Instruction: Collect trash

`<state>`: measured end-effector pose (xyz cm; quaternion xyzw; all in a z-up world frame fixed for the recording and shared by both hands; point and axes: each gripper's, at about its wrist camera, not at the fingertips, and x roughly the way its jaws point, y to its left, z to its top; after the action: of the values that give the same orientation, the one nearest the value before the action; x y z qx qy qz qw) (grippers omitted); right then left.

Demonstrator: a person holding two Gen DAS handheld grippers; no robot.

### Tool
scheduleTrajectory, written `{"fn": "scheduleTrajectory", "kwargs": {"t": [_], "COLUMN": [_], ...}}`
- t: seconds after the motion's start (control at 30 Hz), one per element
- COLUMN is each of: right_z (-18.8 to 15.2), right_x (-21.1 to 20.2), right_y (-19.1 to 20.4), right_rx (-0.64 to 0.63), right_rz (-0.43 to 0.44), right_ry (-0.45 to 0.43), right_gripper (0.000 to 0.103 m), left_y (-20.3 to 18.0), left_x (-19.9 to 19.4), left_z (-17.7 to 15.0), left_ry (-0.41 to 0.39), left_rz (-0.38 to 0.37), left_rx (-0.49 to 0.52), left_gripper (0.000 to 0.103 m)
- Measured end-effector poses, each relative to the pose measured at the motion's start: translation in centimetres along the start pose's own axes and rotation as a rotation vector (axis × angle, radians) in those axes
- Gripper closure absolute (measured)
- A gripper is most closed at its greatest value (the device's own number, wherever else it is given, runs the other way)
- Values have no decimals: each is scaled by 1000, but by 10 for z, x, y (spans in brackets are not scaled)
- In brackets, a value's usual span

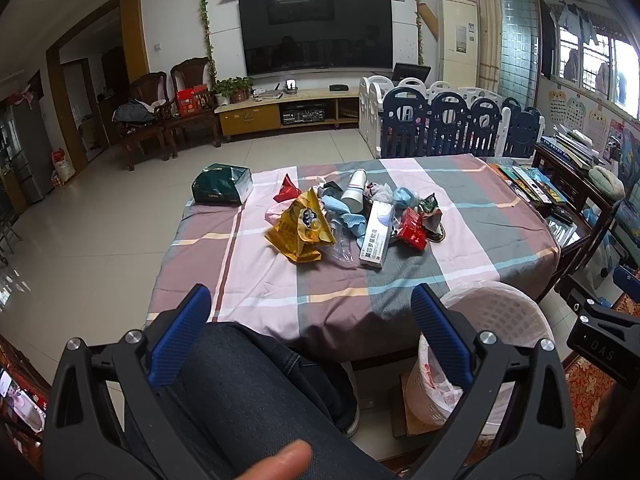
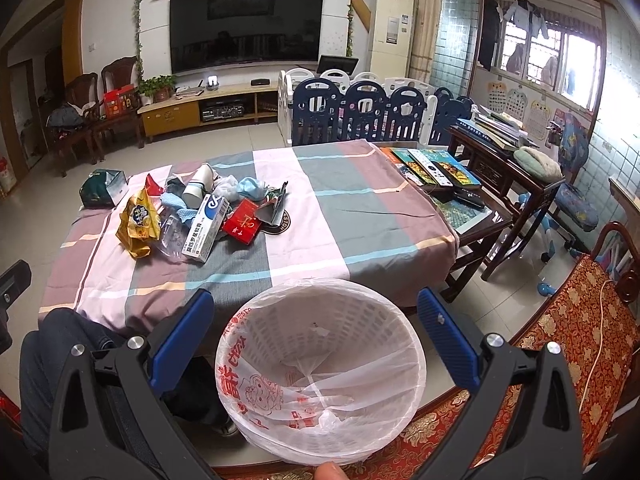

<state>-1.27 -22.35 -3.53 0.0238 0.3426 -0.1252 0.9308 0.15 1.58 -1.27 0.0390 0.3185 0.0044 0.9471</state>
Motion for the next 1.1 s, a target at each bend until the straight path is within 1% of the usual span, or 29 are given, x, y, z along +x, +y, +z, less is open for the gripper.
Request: {"fn": "scheduleTrajectory", "kwargs": {"t": [0.2,0.4,0.6,0.77,1.1], "right_z": [2,1,0,-1,-2], "right_x": [-3,-2,-1,0,1], "right_y": [8,15,15,14,14], "right_rx": [-22,-40,-33,-35,-36], "right_rz": [1,3,3,4,3], "right_ry": [-5,0,3,4,5], "right_gripper": [3,3,3,3,3], "left_y": [7,10,8,9,11], "left_x": [-3,-3,-2,-6,-11], "left_z": [3,6,6,5,5], "left_ry": [-26,-28,-27,-49,-74], "left_rz": [-10,-9,5,-19,-18], "left_rx": [-18,-26,-20,-20,-27], "left_gripper": [3,3,3,3,3]}}
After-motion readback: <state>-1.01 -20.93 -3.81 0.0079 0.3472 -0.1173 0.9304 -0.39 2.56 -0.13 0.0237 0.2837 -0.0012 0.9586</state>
